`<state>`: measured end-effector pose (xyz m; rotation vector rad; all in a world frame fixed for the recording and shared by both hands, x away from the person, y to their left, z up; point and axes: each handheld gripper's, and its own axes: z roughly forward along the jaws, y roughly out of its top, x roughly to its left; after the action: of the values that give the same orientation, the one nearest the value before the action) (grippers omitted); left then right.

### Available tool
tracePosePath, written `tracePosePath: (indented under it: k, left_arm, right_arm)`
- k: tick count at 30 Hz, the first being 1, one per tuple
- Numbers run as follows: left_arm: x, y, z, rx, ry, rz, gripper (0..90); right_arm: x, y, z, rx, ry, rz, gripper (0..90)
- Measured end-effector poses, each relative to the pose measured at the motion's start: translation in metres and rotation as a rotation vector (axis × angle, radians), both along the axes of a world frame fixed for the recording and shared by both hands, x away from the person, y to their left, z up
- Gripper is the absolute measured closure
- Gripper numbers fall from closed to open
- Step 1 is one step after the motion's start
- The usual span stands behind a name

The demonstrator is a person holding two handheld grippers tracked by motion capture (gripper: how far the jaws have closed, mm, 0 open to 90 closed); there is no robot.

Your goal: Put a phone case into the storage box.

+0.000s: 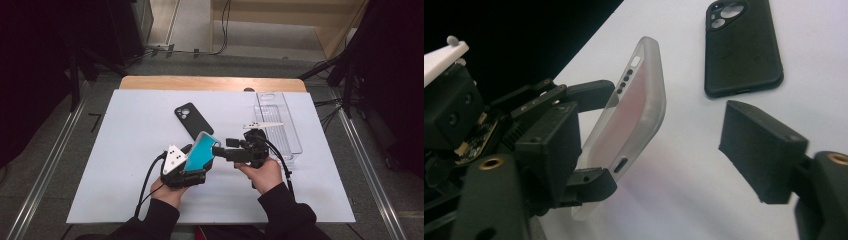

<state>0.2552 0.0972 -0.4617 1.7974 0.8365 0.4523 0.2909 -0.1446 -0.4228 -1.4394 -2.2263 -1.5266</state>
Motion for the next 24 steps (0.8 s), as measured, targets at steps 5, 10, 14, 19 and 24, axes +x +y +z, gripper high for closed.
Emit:
tracePosePath:
  k: [5,10,14,19,24]
  left_arm:
    - [-0.001,-0.001,0.000,-0.002,-0.002,0.001,17.0]
    - [-0.003,-0.002,0.001,-0.005,-0.005,0.003,17.0]
    - [-0.004,-0.003,0.000,-0.011,-0.007,0.001,17.0]
    - [-0.005,-0.003,0.000,-0.016,0.006,0.000,17.0]
    - [-0.005,-0.003,0.001,-0.013,-0.006,-0.002,17.0]
  right_arm:
    - [0.002,0.002,0.000,0.021,0.019,-0.017,33.3]
    - [0.007,0.005,-0.002,0.052,0.085,-0.020,47.1]
    - [0.010,0.008,-0.004,0.068,0.122,-0.021,58.7]
    - [0.012,0.007,-0.005,0.117,0.173,-0.028,75.0]
    - [0.012,0.005,-0.005,0.151,0.196,-0.025,76.7]
